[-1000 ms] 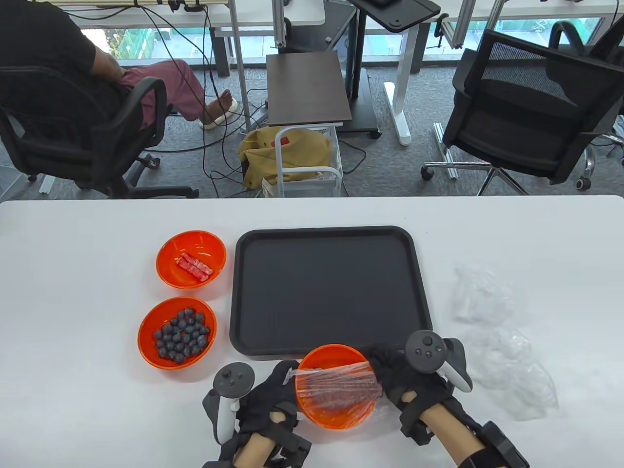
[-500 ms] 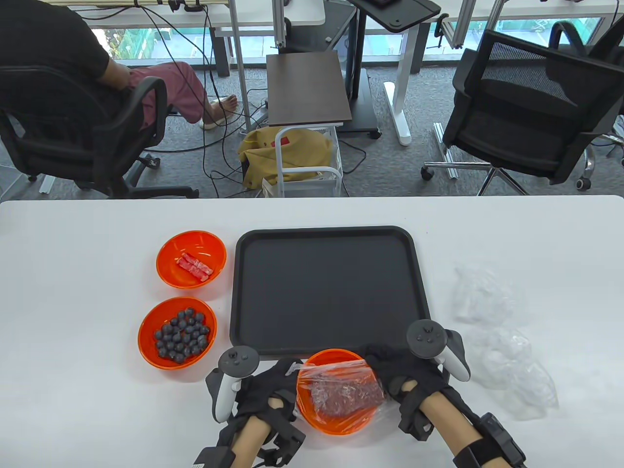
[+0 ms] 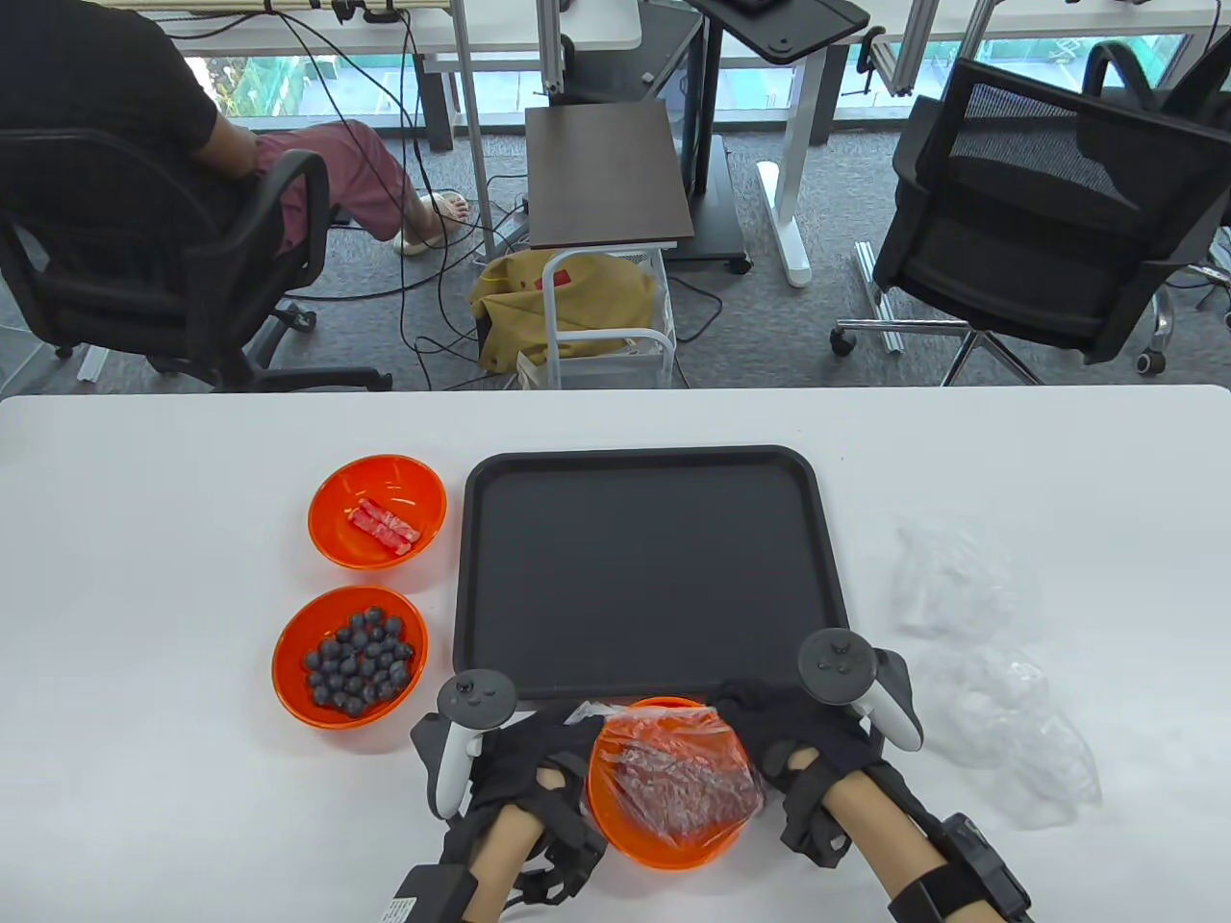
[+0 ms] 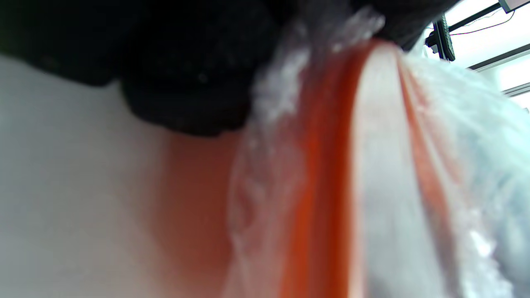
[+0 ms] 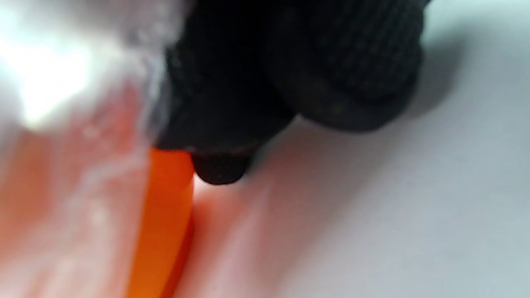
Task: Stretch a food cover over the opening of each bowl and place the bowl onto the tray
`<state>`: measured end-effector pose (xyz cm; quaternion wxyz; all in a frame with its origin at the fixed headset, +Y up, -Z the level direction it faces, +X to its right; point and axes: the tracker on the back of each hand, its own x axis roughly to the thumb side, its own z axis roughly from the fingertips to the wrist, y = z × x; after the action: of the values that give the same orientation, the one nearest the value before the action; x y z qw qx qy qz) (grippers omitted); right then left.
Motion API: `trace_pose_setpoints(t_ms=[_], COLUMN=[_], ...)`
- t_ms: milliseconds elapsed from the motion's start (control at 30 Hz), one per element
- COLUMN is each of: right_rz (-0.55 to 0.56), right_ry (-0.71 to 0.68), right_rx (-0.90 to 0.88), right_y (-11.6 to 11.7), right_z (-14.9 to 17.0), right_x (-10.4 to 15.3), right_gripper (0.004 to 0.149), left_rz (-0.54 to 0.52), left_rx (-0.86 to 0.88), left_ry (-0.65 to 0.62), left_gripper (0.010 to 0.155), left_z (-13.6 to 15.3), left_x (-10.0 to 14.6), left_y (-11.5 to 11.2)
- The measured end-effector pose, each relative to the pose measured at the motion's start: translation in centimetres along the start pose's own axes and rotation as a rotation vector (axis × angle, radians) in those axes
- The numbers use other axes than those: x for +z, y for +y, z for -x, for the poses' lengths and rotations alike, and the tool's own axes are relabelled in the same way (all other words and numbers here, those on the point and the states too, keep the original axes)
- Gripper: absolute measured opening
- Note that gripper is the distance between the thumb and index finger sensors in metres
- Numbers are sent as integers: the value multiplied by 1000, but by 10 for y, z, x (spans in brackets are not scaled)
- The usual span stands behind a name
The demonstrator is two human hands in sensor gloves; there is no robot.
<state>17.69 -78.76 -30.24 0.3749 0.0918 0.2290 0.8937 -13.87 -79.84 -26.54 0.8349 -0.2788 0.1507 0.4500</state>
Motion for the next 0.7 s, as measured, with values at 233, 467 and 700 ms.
trace_pose_setpoints(t_ms=[233, 467, 700], right_rz=[45, 70, 45], right_ry=[37, 70, 89], right_rx=[39, 51, 8], right_y=[1, 4, 6], right_z=[-1, -3, 2], right_x=[1, 3, 9], right_gripper=[47, 47, 47], left_rz=[-29, -71, -5], left_rx=[-81, -104, -47], left_ry=[23, 36, -1], left_gripper=[46, 45, 51], left_z=[-7, -9, -3], left_x=[0, 1, 4], left_y=[-2, -4, -3])
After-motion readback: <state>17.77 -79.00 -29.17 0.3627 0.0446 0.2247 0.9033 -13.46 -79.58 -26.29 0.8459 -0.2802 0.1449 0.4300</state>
